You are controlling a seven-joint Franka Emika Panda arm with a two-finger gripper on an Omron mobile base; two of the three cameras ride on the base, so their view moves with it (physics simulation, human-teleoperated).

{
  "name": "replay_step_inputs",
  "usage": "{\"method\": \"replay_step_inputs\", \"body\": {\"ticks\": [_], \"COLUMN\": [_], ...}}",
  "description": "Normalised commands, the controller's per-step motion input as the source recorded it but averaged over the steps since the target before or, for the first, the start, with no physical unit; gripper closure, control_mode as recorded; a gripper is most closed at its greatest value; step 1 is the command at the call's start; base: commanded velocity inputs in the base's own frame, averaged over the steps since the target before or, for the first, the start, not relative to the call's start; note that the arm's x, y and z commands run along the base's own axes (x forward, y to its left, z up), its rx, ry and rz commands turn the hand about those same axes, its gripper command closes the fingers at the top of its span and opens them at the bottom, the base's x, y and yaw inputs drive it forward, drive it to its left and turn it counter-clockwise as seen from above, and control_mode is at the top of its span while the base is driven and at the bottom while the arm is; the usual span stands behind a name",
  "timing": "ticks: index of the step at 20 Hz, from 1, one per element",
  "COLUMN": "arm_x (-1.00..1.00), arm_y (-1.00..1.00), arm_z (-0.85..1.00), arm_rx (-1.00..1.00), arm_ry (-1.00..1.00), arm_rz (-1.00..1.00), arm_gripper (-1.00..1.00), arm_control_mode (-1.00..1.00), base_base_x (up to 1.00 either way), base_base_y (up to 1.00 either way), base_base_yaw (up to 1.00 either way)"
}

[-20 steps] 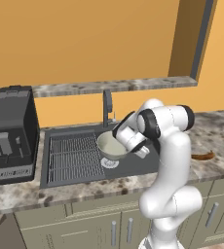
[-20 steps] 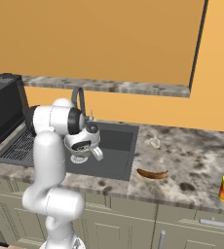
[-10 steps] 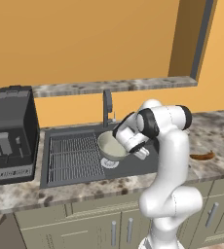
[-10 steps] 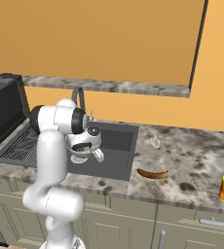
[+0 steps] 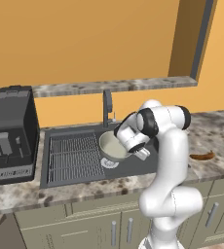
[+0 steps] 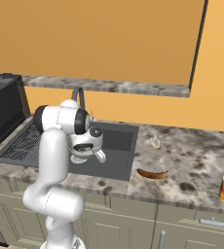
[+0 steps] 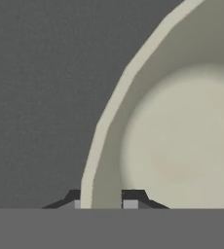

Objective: Remove the garlic and banana from the sink. Then move the bowl and cup from the counter to the sink for washing.

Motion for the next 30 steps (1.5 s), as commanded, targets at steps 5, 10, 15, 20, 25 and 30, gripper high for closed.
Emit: {"method": "replay_step_inputs", "body": {"ticks": [5,10,15,20,25,30], "arm_x": [0.04,0.05,0.09,0.13,0.12,0.11], "arm_y": [0.14,0.21,0.12,0.02,0.0,0.02], "arm_z": [-0.01,0.0,0.0,0.0,0.02,0.13], "arm_rx": [0.0,0.0,0.0,0.0,0.0,0.01], "arm_ry": [0.0,0.0,0.0,0.01,0.0,0.0], "arm_rz": [0.0,0.0,0.0,0.0,0.0,0.0], "arm_gripper": [1.0,1.0,1.0,-1.0,-1.0,-1.0], "arm_control_mode": [-1.0,-1.0,-1.0,-1.0,-1.0,-1.0], "base_base_x": [0.0,0.0,0.0,0.0,0.0,0.0], "base_base_y": [0.0,0.0,0.0,0.0,0.0,0.0], "base_base_yaw": [0.0,0.0,0.0,0.0,0.0,0.0]}}
